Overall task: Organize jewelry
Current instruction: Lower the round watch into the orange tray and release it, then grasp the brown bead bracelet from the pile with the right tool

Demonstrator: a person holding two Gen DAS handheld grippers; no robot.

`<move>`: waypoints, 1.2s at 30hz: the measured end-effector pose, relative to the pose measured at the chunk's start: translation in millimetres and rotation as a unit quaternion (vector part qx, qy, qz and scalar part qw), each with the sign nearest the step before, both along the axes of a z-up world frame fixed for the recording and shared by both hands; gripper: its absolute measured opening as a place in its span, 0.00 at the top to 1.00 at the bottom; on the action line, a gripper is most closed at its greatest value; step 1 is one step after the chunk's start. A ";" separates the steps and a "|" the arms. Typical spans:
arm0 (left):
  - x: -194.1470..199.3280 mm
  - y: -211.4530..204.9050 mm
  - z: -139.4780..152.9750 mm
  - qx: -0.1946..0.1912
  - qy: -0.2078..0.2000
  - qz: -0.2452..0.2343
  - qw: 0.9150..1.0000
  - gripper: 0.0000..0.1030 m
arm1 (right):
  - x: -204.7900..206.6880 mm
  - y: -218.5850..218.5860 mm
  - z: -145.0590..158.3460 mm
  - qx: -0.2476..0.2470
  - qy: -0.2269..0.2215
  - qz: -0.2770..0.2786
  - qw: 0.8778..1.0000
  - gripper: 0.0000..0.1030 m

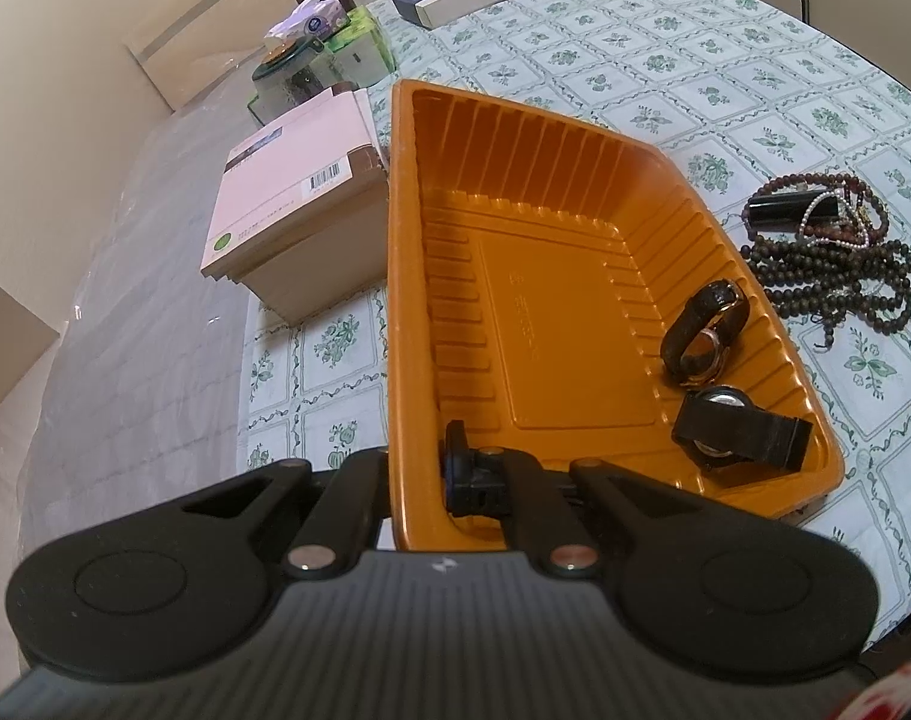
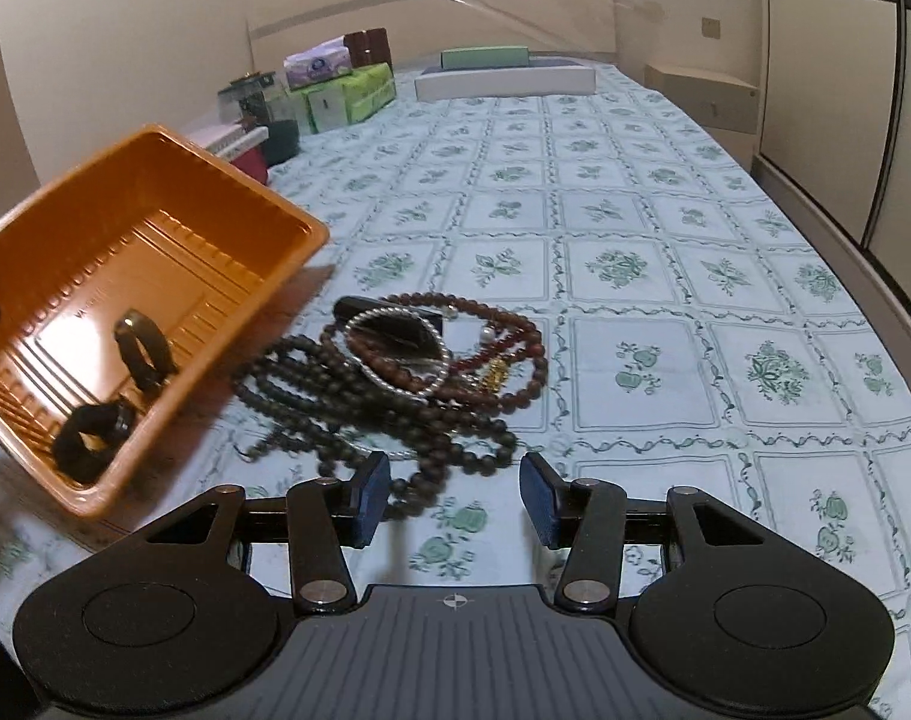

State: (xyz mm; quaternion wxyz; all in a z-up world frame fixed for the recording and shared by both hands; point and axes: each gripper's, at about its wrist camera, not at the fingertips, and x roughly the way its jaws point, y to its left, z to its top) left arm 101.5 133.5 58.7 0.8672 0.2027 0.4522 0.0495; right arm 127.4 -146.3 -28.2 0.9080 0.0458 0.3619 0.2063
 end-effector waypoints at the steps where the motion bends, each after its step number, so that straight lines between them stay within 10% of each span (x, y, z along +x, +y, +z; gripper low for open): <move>1: 0.0 -0.3 0.0 0.000 0.000 0.000 1.000 0.98 | 1.9 2.5 -1.3 -0.002 0.002 0.001 1.000 0.53; 18: 0.9 -1.2 -1.1 0.002 0.003 0.001 1.000 0.98 | 18.9 27.9 -12.9 -0.033 0.015 0.035 0.999 0.94; 36: 1.7 -2.0 -0.6 0.002 0.003 0.002 1.000 0.98 | 4.9 21.6 -20.2 -0.102 -0.004 0.027 0.994 0.94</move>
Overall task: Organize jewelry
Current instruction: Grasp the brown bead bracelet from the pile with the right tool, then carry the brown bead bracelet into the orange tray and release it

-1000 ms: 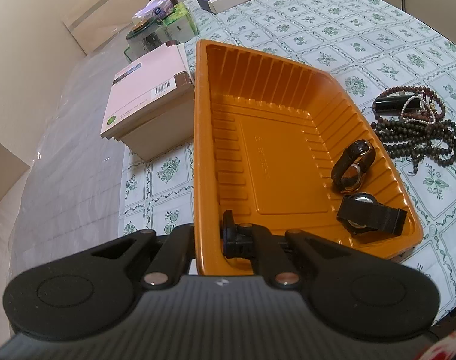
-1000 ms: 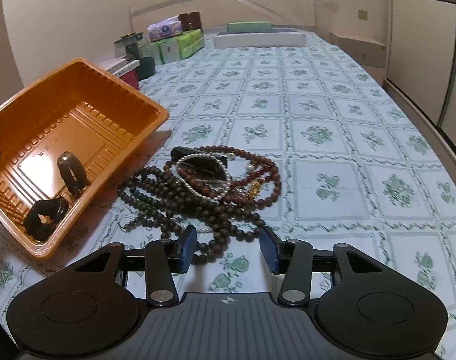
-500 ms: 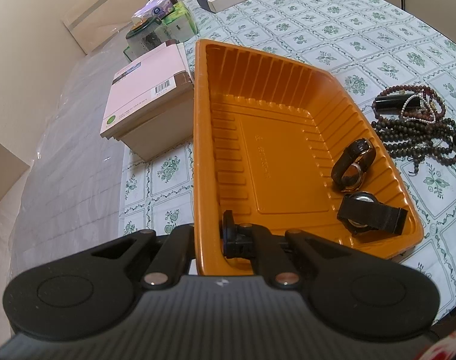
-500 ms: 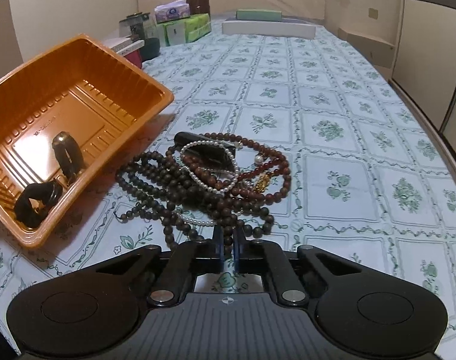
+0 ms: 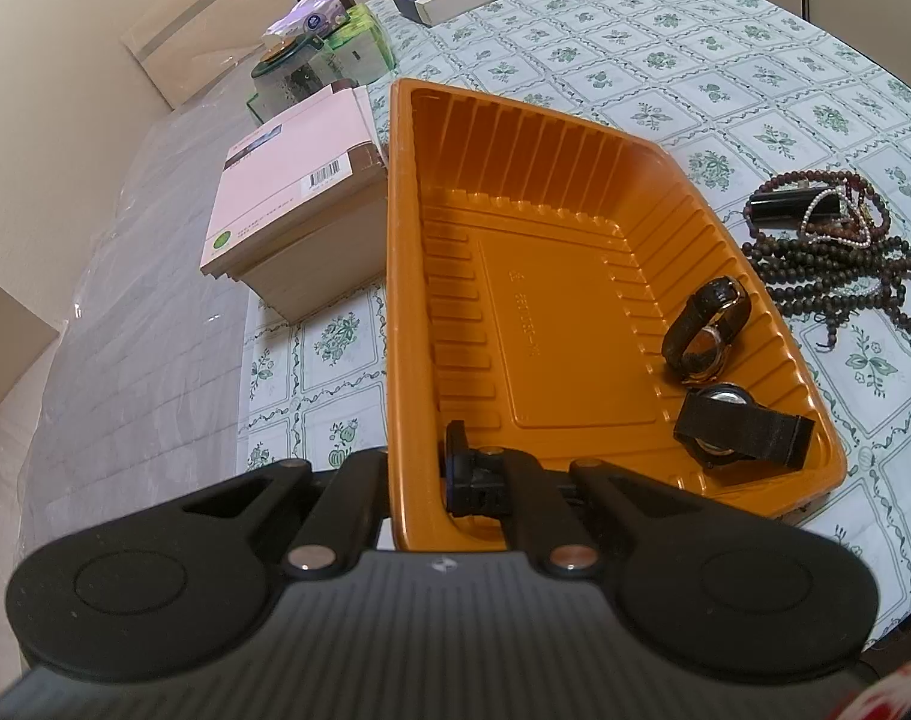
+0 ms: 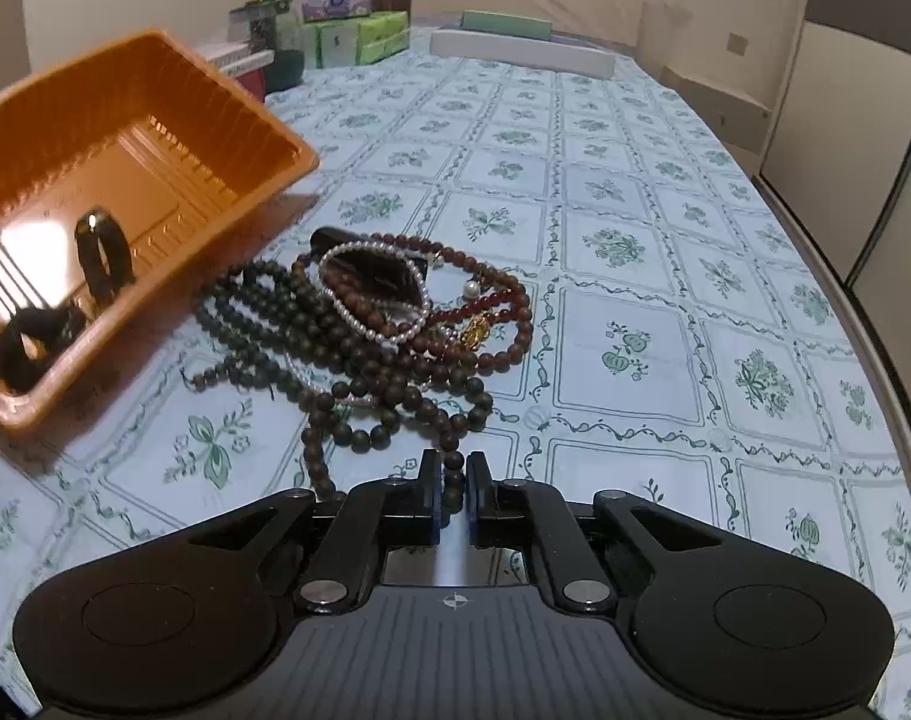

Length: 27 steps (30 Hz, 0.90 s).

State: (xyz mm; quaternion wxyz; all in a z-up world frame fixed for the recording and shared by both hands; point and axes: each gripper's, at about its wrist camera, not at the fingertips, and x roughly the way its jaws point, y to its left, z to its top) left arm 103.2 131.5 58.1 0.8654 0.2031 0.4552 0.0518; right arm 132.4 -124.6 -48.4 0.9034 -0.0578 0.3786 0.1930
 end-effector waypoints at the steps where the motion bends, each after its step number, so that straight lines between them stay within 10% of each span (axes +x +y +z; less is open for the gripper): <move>1: 0.1 -0.3 0.1 0.000 0.000 0.000 1.000 0.98 | -0.6 1.7 -1.1 -0.006 -0.005 0.004 1.000 0.94; 27: 0.2 -0.2 0.2 -0.002 0.000 -0.001 1.000 0.98 | -15.9 61.2 101.8 0.088 -0.104 0.110 0.985 0.94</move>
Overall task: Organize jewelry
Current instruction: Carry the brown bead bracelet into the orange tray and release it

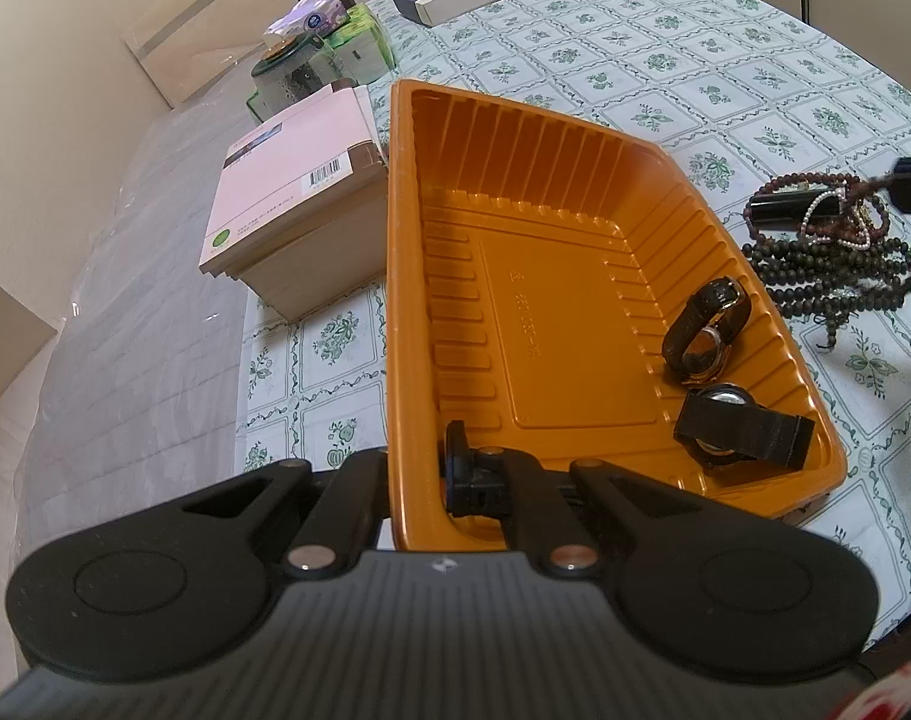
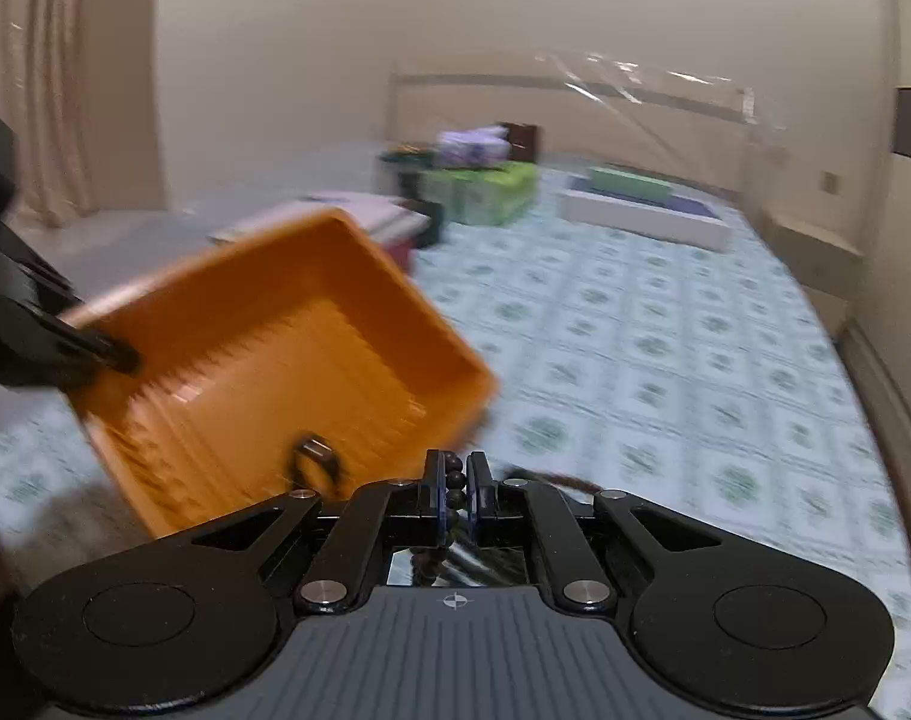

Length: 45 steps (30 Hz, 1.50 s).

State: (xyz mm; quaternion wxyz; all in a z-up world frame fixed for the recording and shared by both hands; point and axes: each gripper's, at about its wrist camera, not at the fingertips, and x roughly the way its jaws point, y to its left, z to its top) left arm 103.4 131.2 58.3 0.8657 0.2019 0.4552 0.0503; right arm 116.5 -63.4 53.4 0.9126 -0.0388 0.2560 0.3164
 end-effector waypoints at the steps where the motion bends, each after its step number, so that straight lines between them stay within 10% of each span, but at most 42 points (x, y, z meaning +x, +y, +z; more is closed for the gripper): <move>1: 0.1 0.0 0.1 0.000 0.000 0.000 1.000 0.98 | -0.3 8.2 2.4 0.006 0.001 0.012 1.000 0.94; 28: 0.2 0.2 -0.4 -0.002 -0.001 -0.001 1.000 0.98 | 9.8 77.5 -18.8 0.019 0.021 0.086 0.996 0.93; 34: -0.1 0.0 -1.6 -0.004 -0.002 0.000 1.000 0.98 | 8.1 48.0 -15.6 0.040 0.012 0.050 0.998 0.54; 45: 0.1 1.9 -2.3 -0.005 -0.002 0.001 1.000 0.98 | 7.0 -47.2 -53.8 0.028 0.069 -0.084 0.994 0.51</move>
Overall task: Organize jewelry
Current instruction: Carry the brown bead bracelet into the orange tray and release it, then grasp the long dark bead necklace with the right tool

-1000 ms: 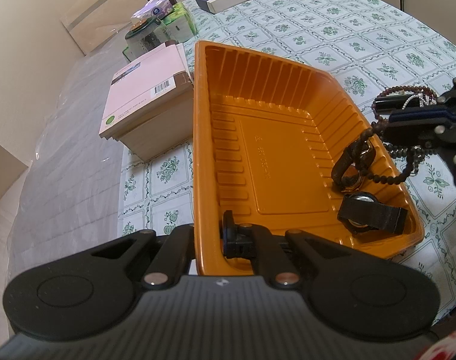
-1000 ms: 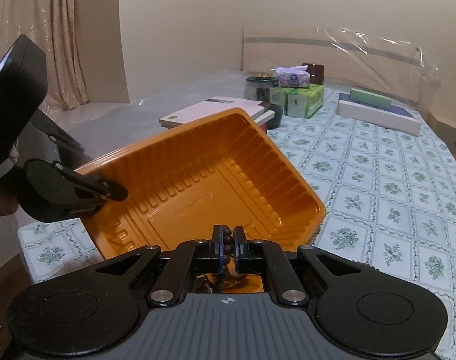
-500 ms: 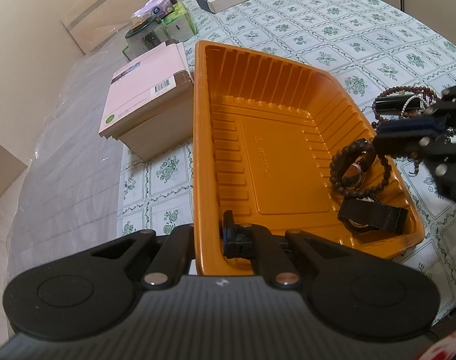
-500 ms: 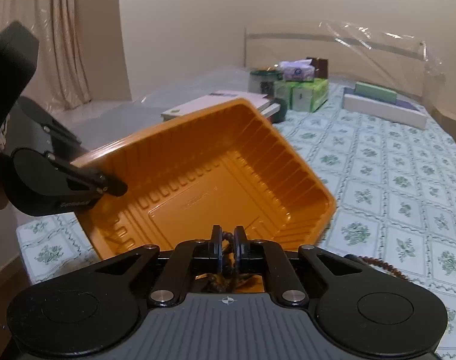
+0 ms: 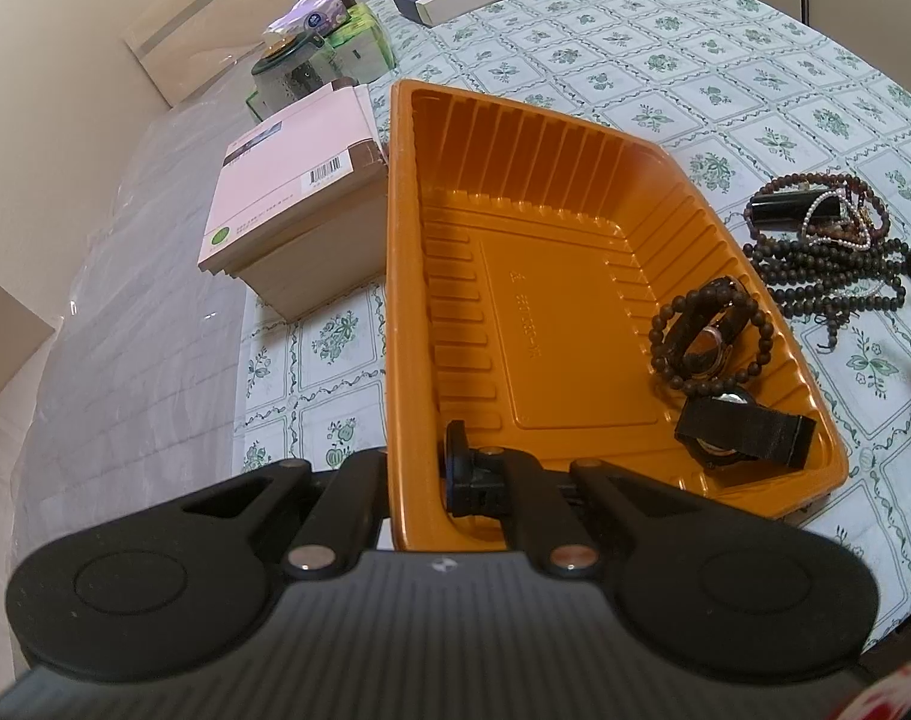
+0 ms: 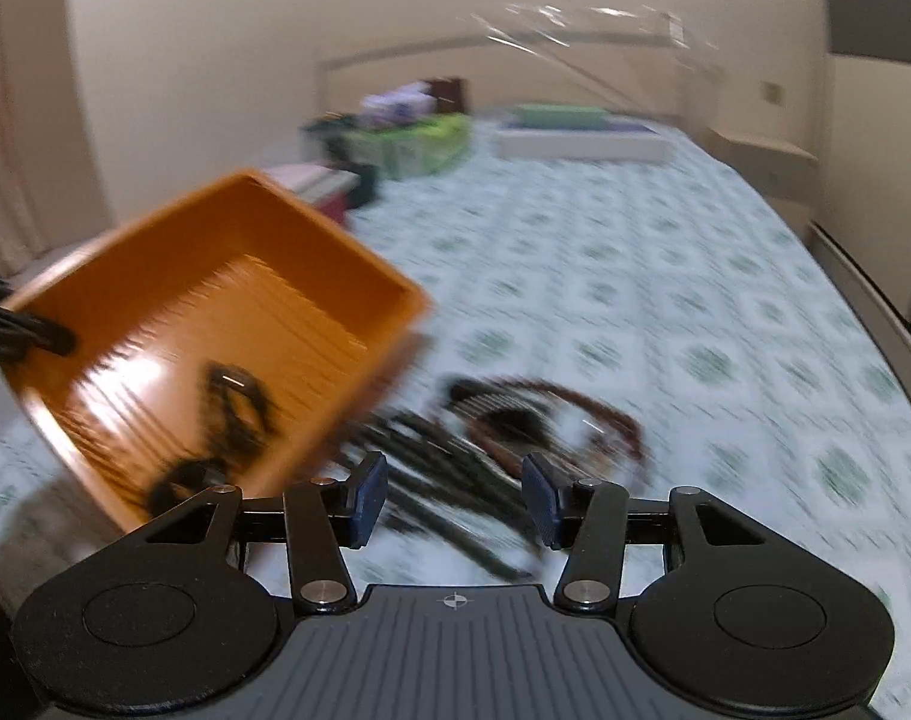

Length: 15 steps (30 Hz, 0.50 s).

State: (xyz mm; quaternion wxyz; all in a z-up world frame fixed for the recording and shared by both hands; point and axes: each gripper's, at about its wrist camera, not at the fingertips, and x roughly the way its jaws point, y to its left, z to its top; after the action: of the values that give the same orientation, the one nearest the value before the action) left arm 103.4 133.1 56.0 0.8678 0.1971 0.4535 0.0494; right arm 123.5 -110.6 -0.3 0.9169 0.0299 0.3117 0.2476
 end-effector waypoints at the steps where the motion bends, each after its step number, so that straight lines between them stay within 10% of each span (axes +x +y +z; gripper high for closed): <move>1: 0.1 -0.2 -0.3 0.000 0.000 0.000 1.000 0.98 | 1.2 -8.4 -4.0 -0.004 0.006 -0.013 1.000 0.51; 15: -1.0 1.1 -0.2 0.002 0.004 0.000 1.000 0.98 | 21.2 -42.9 -26.5 -0.031 0.026 -0.052 0.998 0.56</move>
State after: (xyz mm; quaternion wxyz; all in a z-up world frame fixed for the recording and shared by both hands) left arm 102.4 134.2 55.7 0.8657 0.1992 0.4565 0.0500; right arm 144.7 -153.6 -26.8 0.9206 0.0244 0.3409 0.1888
